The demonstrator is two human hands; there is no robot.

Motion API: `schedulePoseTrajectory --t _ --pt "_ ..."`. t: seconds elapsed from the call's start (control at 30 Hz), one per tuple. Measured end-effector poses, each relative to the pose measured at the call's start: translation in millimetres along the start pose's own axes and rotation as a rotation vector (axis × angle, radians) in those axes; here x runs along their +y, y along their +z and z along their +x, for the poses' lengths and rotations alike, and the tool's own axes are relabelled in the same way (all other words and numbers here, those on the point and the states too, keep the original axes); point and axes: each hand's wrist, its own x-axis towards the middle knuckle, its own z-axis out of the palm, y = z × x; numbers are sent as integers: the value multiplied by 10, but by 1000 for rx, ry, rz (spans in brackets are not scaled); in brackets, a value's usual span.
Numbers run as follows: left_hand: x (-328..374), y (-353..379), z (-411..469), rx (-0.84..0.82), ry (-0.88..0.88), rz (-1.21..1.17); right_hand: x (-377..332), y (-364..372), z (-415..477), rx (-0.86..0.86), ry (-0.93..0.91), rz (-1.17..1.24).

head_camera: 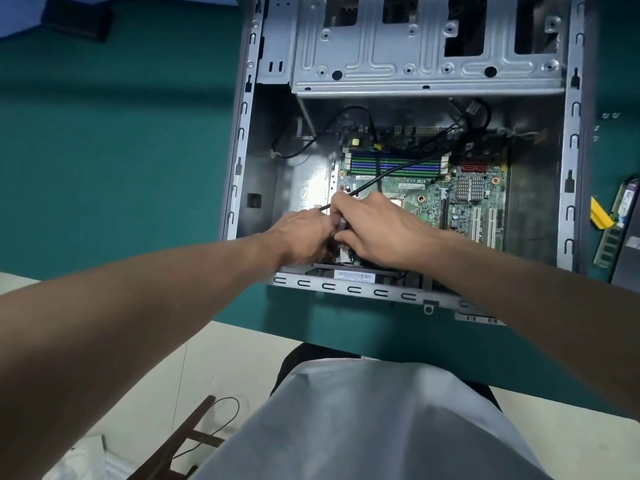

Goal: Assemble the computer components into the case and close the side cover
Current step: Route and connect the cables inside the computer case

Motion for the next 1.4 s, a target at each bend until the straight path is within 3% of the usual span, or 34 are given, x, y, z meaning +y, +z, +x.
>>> schedulePoseTrajectory --t 0.63,0.83,0.93,1.13,1.23,1.33,1.4 --pt "19 -14 -32 11 -98 -98 -30 -71 26 -82 -121 -140" --pt "62 -81 -65 -21 -147 -109 -94 -15 77 -187 96 10" --pt "121 -153 -91 -66 -169 -135 -99 -12 94 -176 -58 -199" --pt "107 -320 -406 -105 -332 -333 -121 -48 110 -153 -150 -416" --pt "158 -376 -629 115 -264 -330 -188 -20 110 -197 -100 -371" --pt "177 -429 -807 591 -88 32 -182 -17 123 -225 30 -248" --pt "91 -430 -888 816 -132 211 -170 -63 140 -262 -7 -260"
